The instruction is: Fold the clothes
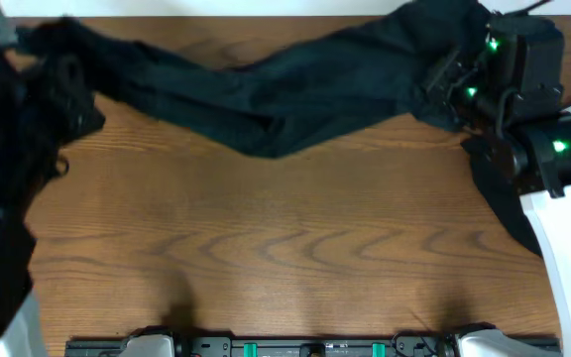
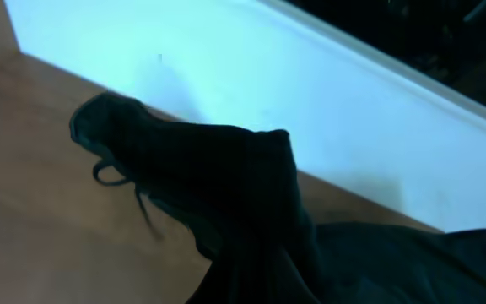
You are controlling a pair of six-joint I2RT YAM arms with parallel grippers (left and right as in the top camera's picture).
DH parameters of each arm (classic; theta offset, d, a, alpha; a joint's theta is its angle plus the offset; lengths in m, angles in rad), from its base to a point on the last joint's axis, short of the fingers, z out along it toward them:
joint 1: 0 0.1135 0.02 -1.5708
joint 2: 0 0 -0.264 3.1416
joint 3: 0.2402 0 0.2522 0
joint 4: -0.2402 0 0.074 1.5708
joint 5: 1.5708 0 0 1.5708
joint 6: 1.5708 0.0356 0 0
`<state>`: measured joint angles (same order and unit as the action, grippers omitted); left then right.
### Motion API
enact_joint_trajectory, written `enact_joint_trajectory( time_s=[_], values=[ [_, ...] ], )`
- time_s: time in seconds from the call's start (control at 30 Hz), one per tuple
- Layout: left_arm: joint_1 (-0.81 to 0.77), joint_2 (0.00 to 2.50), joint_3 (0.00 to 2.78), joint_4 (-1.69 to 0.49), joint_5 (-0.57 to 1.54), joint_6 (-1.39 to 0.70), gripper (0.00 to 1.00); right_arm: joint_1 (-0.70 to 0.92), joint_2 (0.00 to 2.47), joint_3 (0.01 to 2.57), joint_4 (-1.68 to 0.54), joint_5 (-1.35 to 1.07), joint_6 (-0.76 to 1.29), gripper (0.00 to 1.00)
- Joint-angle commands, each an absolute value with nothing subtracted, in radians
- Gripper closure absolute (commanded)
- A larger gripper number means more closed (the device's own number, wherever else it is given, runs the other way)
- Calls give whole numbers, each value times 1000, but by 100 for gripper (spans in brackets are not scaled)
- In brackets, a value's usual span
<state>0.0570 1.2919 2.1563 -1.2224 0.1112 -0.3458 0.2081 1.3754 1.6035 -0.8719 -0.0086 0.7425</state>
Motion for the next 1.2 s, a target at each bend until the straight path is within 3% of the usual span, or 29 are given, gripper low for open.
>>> enact_joint_trajectory(
  time_s=[0.0, 0.4, 0.8, 0.93, 1.17],
  values=[
    [60, 1269, 2175, -1253, 105, -380, 94, 209, 1328, 1616, -912, 50, 705, 99],
    [60, 1284, 2175, -1427, 104, -426, 94, 209, 1293, 1616, -1074, 142, 702, 99],
    [60, 1480, 2156, -1421, 21, -447, 94, 209, 1370, 1615, -1065, 168, 748, 99],
    [60, 1547, 2156, -1335, 7, -410, 94, 209, 1433, 1615, -977, 169, 746, 99],
    [60, 1654, 2156, -1045, 15, -270, 94, 208, 1569, 1615, -590, 113, 624, 98]
  ],
)
